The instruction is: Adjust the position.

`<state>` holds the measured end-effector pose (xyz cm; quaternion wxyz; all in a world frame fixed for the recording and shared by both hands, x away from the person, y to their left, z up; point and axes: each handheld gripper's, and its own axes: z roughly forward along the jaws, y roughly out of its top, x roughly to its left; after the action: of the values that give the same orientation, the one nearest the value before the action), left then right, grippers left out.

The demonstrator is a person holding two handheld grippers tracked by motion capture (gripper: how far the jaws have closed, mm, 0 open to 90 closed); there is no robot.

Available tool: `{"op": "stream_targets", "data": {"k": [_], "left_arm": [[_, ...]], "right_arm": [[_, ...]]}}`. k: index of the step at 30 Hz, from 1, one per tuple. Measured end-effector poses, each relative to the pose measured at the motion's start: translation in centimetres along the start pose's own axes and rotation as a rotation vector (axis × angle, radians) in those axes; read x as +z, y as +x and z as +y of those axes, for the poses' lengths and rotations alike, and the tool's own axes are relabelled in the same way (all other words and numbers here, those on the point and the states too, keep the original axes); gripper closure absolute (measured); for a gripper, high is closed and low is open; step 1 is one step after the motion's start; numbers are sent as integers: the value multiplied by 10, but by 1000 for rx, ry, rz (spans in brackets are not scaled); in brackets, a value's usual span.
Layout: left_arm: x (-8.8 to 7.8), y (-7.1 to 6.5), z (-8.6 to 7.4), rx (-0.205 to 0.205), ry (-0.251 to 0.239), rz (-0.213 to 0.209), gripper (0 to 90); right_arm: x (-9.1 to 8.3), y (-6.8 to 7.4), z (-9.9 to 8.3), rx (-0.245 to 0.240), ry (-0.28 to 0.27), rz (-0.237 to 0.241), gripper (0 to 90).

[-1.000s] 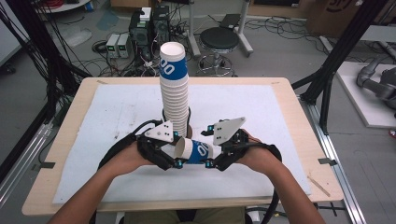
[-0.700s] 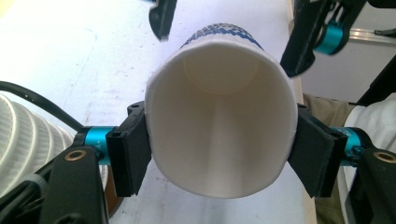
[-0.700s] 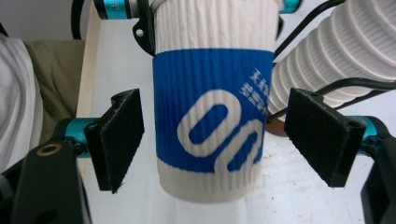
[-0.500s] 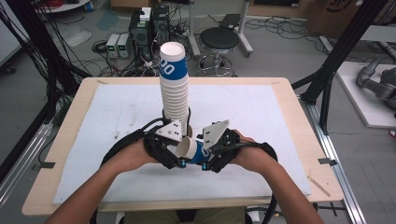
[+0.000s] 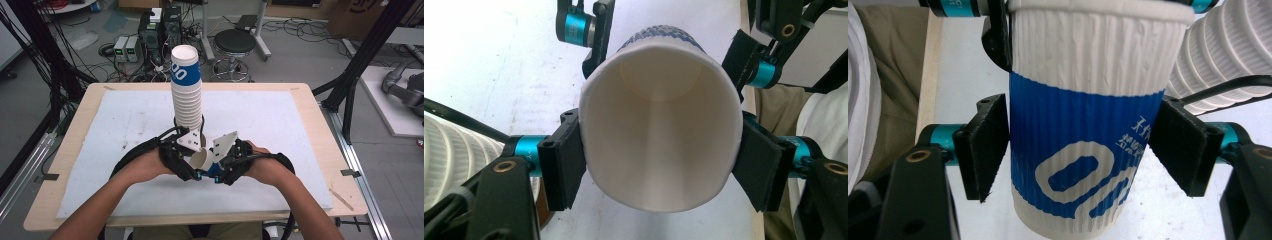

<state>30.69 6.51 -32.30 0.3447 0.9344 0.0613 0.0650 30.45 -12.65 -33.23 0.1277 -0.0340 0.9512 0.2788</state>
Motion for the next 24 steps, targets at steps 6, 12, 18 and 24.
{"op": "stream_targets", "data": {"k": [6, 12, 18, 24], "left_arm": [[2, 0, 0, -19, -7, 11, 265], [5, -1, -3, -36, -40, 14, 228], [3, -3, -7, -25, -96, 26, 214], [-7, -2, -17, -21, -205, 0, 201]], "right_arm": [[2, 0, 0, 7, 6, -3, 287], [3, 0, -3, 26, 3, 0, 287], [1, 1, -8, 42, -16, -4, 290], [-5, 2, -22, 85, -70, 8, 295]]}}
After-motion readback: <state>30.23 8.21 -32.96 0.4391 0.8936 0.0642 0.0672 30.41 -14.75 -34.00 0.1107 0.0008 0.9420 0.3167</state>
